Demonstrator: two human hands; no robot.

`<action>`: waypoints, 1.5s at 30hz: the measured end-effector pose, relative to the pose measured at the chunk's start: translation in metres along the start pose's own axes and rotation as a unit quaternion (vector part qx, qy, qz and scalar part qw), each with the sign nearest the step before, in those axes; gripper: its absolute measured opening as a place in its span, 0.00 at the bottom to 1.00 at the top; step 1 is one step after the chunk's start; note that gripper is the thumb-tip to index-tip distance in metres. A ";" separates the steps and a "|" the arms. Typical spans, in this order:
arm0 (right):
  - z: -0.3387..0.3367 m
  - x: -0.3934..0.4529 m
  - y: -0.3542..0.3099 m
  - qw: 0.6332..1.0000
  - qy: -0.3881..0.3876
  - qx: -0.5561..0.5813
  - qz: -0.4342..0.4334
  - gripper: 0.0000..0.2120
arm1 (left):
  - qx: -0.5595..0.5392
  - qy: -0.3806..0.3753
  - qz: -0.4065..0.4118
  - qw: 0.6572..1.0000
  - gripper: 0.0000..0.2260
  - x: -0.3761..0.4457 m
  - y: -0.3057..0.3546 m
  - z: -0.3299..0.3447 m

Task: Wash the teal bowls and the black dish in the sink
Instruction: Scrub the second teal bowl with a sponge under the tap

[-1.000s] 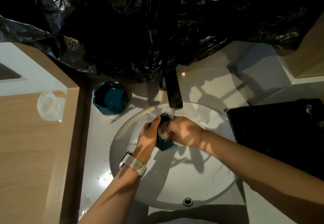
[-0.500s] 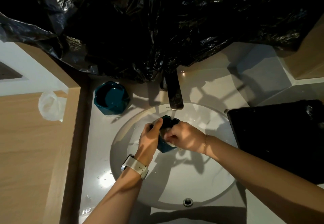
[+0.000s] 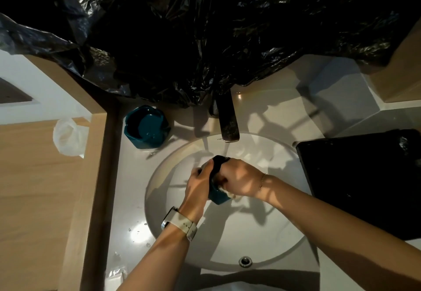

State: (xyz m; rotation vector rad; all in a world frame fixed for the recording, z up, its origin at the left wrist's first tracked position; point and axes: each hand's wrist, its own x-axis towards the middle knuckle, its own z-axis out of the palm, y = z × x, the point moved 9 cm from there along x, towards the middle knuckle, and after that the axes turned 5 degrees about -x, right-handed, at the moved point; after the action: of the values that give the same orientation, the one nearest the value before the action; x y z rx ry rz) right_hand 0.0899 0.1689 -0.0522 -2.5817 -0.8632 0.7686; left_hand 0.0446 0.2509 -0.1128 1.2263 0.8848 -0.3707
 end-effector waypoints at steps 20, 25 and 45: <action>0.027 -0.038 0.009 0.897 -0.070 0.431 0.062 0.13 | 0.111 -0.009 0.088 0.990 0.18 -0.012 0.016 -0.015; 0.021 -0.035 -0.003 0.953 -0.011 0.304 0.008 0.13 | 0.104 -0.006 0.066 0.992 0.15 -0.011 0.018 -0.013; -0.017 -0.056 -0.006 0.961 0.227 -0.076 -0.135 0.16 | 0.130 -0.040 0.032 0.990 0.20 -0.003 0.033 -0.011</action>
State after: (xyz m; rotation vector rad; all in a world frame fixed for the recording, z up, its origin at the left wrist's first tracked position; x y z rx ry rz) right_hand 0.0591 0.1365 -0.0140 -2.5321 -1.1172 0.0261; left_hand 0.0611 0.2714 -0.0894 1.4660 0.7412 -0.4913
